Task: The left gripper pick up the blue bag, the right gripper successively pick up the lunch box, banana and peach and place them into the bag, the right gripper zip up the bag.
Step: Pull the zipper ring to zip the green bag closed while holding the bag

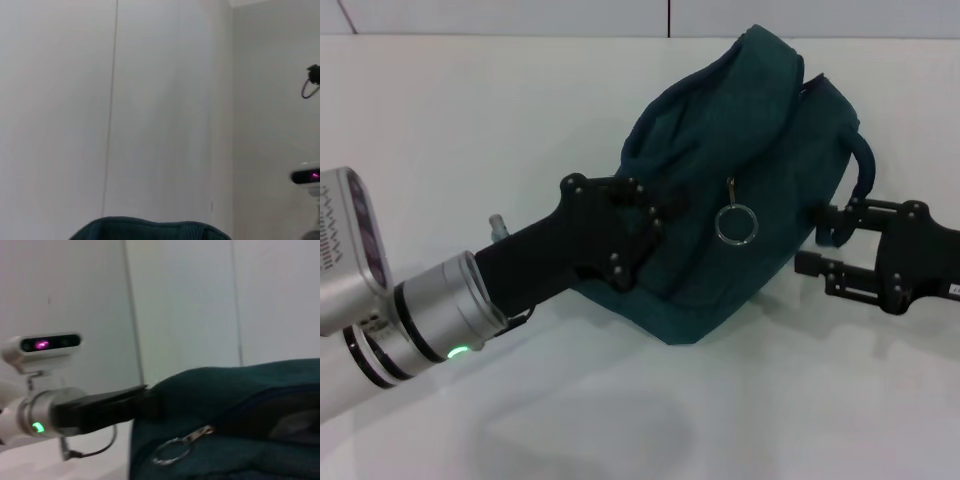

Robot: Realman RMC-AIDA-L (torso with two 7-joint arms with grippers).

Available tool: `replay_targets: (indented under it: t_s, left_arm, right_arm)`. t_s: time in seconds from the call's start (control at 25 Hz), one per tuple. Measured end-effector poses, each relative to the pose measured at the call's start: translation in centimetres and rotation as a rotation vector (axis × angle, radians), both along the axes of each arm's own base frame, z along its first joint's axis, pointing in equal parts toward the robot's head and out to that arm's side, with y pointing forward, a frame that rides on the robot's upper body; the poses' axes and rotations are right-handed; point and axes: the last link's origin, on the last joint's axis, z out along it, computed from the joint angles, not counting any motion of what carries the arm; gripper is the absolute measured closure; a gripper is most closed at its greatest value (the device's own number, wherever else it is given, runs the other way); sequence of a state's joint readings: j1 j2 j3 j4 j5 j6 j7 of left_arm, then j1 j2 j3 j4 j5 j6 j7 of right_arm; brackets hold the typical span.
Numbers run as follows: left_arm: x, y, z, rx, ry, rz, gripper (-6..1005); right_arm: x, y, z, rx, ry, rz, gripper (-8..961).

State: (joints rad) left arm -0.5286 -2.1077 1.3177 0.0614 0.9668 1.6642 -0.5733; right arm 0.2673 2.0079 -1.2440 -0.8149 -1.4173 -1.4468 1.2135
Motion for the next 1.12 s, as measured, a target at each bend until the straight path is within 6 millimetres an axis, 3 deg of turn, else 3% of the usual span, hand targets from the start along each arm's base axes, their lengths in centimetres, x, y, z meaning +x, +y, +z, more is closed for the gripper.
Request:
replay_targets:
  t_s: [0.6, 0.76, 0.96, 1.12]
  left_arm:
    - [0.5, -1.6, -0.9, -0.074, 0.042, -0.122, 946]
    - [0.4, -1.7, -0.9, -0.076, 0.041, -0.113, 947]
    - [0.3, -1.5, -0.8, -0.065, 0.039, -0.098, 947]
    - [0.4, -1.3, -0.8, -0.057, 0.037, -0.096, 947]
  right_arm:
    - [-1.7, 2.7, 0.8, 0.103, -0.026, 0.049, 369]
    - [-1.5, 1.4, 2.0, 0.094, 0.037, 0.067, 368]
    - [0.2, -1.8, 4.4, 0.105, 0.184, 0.097, 370]
    - [0.8, -3.9, 4.0, 0.119, 0.228, 0.182, 373]
